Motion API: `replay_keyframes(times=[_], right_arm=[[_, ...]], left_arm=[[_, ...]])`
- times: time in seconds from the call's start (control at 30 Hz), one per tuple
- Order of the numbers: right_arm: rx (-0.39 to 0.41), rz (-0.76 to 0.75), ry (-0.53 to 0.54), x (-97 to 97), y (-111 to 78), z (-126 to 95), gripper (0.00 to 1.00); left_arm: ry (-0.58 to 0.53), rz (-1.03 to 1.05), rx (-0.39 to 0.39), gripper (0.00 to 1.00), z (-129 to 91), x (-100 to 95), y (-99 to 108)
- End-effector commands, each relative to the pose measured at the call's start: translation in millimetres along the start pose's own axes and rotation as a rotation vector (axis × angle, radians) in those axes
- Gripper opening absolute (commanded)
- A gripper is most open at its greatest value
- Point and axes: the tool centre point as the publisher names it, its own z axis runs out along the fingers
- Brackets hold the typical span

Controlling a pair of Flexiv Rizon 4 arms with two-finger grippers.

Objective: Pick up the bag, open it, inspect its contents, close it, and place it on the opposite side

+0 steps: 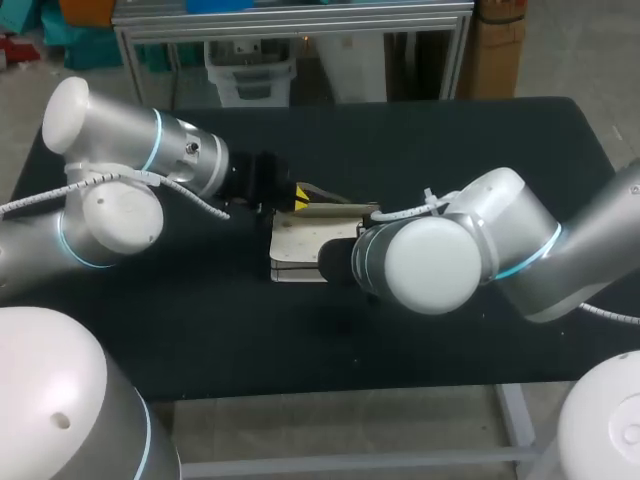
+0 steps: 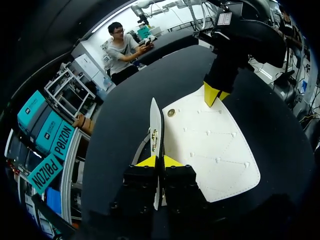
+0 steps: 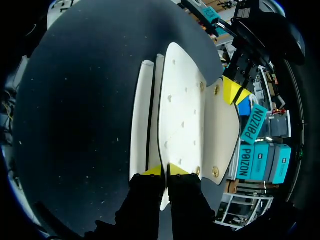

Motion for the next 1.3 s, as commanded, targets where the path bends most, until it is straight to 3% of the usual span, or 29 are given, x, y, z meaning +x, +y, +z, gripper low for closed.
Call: replay_keyframes(times=[0.03, 0.2, 0.63, 0.93, 1.3], right_arm=[[-0.008, 0.001, -0.022, 5.0, -1.4, 2, 0.00], [-0.008, 0.001, -0.022, 5.0, -1.4, 2, 0.00], [-0.008, 0.001, -0.022, 5.0, -1.4, 2, 0.00], [-0.008, 0.001, -0.022, 5.0, -1.4, 2, 0.00], [-0.008, 0.001, -0.022, 5.0, -1.4, 2, 0.00]], left_arm=[[0.000, 0.000, -0.008, 0.00, -2, 0.3, 0], [0.027, 0.004, -0.021, 0.00, -4, 2.2, 2], [0.128, 0.005, -0.017, 0.00, 1, 34.4, 2], [0.192, 0.031, -0.032, 0.00, 21, 60.5, -2], [0.198, 0.070, -0.062, 0.00, 18, 67.4, 0]])
